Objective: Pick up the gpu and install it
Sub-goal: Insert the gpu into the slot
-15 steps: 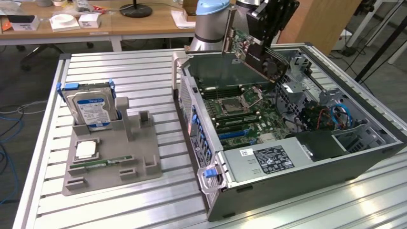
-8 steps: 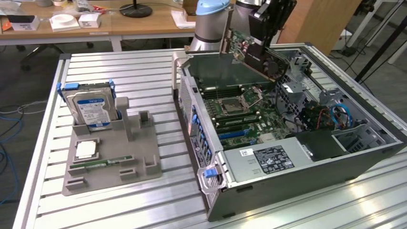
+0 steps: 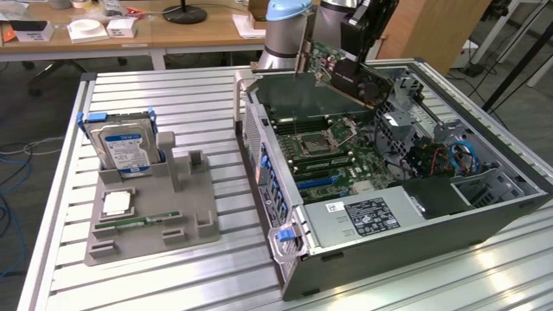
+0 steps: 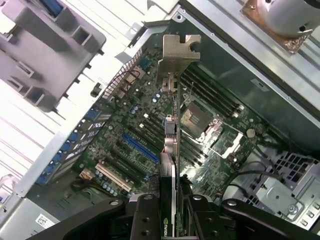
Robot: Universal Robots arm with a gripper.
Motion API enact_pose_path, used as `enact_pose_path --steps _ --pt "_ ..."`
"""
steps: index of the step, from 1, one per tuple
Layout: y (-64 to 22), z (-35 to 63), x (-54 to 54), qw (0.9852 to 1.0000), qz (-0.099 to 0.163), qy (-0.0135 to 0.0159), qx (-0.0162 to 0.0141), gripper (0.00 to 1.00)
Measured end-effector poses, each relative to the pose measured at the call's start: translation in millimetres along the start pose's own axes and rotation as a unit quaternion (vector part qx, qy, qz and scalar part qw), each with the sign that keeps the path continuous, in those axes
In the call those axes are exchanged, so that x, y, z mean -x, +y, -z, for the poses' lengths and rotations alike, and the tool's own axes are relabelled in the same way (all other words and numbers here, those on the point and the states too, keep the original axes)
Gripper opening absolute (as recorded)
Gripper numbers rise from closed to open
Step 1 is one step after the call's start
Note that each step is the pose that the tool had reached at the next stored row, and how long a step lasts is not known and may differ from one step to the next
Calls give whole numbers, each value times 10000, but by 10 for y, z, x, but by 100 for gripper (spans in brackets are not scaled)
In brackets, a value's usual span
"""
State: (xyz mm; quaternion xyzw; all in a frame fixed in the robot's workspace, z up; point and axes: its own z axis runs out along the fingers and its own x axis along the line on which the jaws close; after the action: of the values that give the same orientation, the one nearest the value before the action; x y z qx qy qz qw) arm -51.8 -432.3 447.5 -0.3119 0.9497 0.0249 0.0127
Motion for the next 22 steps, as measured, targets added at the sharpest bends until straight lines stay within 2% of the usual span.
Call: enact_pose_path --steps 4,9,15,18,22 --pt "5 0 3 9999 166 7 7 26" --pt "8 0 5 9990 448 18 18 26" --pt "11 -1 7 9971 761 30 30 26" --pt "11 -2 7 9950 996 39 40 26" --pt "11 -2 7 9907 1361 53 54 26"
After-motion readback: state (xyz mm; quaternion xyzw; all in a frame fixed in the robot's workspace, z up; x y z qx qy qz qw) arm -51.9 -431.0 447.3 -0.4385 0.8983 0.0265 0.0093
